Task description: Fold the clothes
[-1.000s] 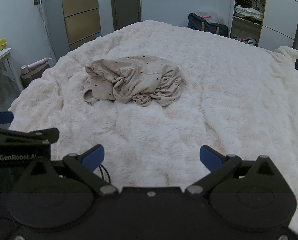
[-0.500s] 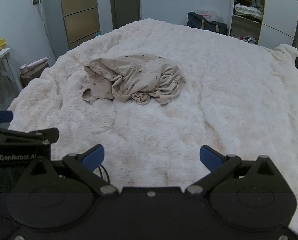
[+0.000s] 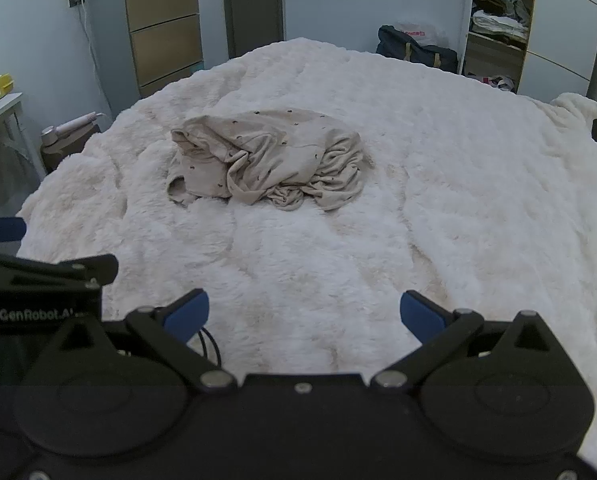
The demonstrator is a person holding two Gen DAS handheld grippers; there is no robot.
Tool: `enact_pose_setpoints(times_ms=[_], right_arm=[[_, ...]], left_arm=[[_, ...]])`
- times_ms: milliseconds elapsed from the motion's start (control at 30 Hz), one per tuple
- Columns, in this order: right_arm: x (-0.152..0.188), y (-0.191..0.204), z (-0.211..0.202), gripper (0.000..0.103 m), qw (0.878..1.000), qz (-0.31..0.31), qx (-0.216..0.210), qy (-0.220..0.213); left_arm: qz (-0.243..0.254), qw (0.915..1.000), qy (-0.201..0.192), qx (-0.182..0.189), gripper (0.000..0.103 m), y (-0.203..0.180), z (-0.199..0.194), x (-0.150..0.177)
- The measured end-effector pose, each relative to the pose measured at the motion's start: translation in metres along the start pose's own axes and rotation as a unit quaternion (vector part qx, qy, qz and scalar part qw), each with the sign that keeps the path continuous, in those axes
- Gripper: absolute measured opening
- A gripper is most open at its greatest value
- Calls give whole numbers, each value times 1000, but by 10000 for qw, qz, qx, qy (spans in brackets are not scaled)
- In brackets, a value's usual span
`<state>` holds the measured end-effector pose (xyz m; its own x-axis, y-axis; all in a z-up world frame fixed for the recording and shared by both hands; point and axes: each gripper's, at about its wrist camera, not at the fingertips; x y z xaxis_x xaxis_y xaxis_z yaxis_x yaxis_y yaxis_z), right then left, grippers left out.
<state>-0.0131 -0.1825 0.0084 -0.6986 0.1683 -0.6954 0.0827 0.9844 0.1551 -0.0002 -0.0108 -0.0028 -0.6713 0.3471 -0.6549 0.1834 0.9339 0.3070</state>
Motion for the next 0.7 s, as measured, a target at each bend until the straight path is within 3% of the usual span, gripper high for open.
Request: enact_pose_setpoints(times_ms=[700], right_arm=[[-1,0,4,103,10000,-17,0,49]], left_arm=[[-2,10000,16,6,103,-2,3,2]])
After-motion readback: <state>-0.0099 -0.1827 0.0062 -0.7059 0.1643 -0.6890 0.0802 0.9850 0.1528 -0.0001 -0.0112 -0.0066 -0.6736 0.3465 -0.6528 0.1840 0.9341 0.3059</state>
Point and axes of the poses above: each gripper's, at about its wrist camera, not at the fingertips, and z roughly the way its jaws point, y to its left, x to its underside, and after that the axes turned 12 degrees about z, right-handed
